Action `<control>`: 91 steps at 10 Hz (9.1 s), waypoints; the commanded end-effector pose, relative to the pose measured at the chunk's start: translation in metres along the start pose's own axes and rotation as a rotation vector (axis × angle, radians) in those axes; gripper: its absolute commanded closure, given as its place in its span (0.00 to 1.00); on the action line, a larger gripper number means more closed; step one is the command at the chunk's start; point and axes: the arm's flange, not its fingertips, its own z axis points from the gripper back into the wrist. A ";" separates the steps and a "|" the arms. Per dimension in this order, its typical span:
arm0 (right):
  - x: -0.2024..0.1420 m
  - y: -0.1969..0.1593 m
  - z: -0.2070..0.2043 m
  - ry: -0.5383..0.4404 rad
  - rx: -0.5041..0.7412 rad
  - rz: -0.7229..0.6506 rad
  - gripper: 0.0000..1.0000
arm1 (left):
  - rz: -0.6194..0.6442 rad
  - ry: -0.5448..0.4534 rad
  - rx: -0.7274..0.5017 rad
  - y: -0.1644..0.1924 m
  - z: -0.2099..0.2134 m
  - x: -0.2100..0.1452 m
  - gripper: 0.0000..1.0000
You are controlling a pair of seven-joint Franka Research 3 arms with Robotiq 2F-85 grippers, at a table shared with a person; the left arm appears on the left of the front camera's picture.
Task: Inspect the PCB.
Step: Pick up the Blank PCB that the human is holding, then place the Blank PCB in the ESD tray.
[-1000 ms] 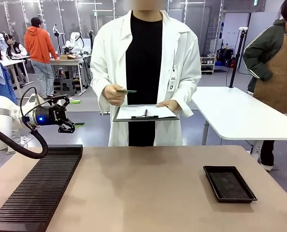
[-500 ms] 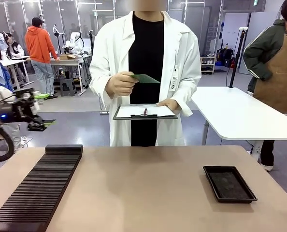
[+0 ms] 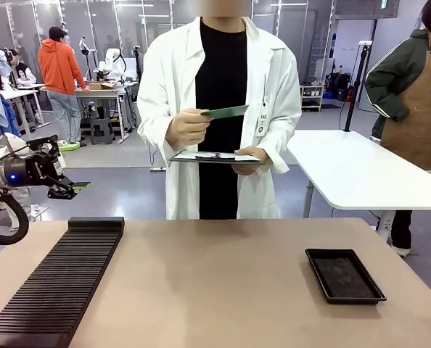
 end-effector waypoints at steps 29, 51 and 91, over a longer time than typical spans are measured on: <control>0.002 0.001 0.002 -0.011 0.008 0.018 0.00 | -0.246 -0.006 0.092 -0.007 0.183 -0.249 0.00; 0.125 0.063 -0.139 0.103 0.144 -0.437 0.00 | -0.246 -0.006 0.092 -0.007 0.183 -0.249 0.00; 0.178 0.049 -0.267 0.166 0.136 -0.577 1.00 | -0.246 -0.006 0.092 -0.007 0.183 -0.249 0.00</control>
